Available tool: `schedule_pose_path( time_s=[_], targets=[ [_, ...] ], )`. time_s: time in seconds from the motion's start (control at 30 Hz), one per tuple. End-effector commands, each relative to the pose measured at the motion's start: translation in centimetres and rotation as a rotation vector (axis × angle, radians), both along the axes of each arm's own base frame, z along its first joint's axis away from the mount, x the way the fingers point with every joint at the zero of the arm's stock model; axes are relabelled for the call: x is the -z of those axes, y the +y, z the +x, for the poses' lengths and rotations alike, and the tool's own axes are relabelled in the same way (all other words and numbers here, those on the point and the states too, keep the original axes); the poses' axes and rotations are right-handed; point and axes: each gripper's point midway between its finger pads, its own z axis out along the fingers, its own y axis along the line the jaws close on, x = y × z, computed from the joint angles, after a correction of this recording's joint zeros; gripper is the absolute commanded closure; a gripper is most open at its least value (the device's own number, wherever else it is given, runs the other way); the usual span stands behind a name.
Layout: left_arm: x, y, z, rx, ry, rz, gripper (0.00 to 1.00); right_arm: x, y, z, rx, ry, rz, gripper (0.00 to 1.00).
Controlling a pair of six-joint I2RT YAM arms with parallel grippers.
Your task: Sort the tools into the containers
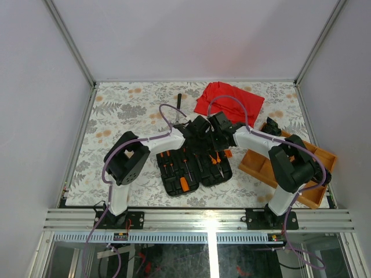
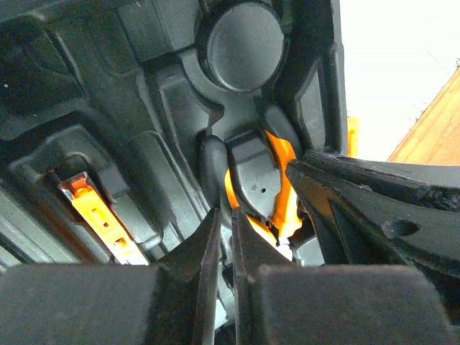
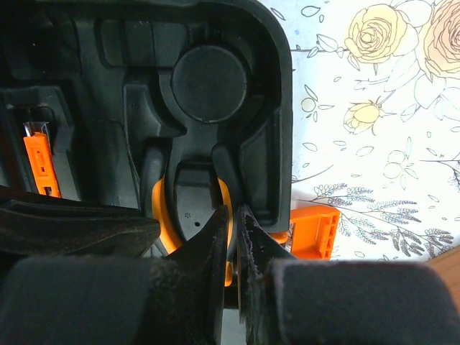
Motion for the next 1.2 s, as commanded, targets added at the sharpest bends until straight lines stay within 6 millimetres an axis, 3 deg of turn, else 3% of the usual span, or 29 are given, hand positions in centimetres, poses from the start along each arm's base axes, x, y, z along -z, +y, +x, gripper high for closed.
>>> schedule_pose_path(
  time_s=[0.0,0.13,0.2,0.3,0.5,0.6,0.77,0.93,1.03,1.17],
  targets=[
    [16.5,6.0,-8.6,0.047,0.28,0.288,1.0,11.1,3.3,-11.7,-0.084,0.397,0.044,0.9],
    [17.3,6.5,-9.1,0.043,0.293,0.294,1.0,12.6,2.8,-13.2,-0.076,0.432,0.031,0.9],
    [17.3,6.6,-9.1,0.045,0.289,0.292,1.0,12.5,2.6,-13.2,-0.077,0.421,0.026,0.9],
    [16.7,6.9,-8.7,0.038,0.264,0.291,1.0,10.8,2.2,-12.0,-0.078,0.359,0.01,0.9],
    [15.5,7.0,-7.6,0.028,0.245,0.268,1.0,5.5,3.2,-8.6,-0.075,0.234,0.059,0.89],
    [16.0,7.0,-7.8,0.039,0.266,0.273,1.0,6.6,3.5,-8.7,-0.092,0.284,0.054,0.91],
    [17.1,7.1,-8.2,0.048,0.297,0.289,1.0,10.6,3.8,-10.9,-0.089,0.412,0.078,0.95],
    [18.2,7.5,-8.9,0.059,0.332,0.307,1.0,12.8,3.0,-12.9,-0.077,0.482,0.074,0.96],
    [18.1,7.9,-8.9,0.05,0.32,0.308,1.0,12.5,2.6,-13.3,-0.085,0.476,0.071,0.96],
    [16.2,8.7,-8.3,0.038,0.26,0.308,1.0,9.2,2.0,-12.0,-0.094,0.399,0.049,0.95]
  ],
)
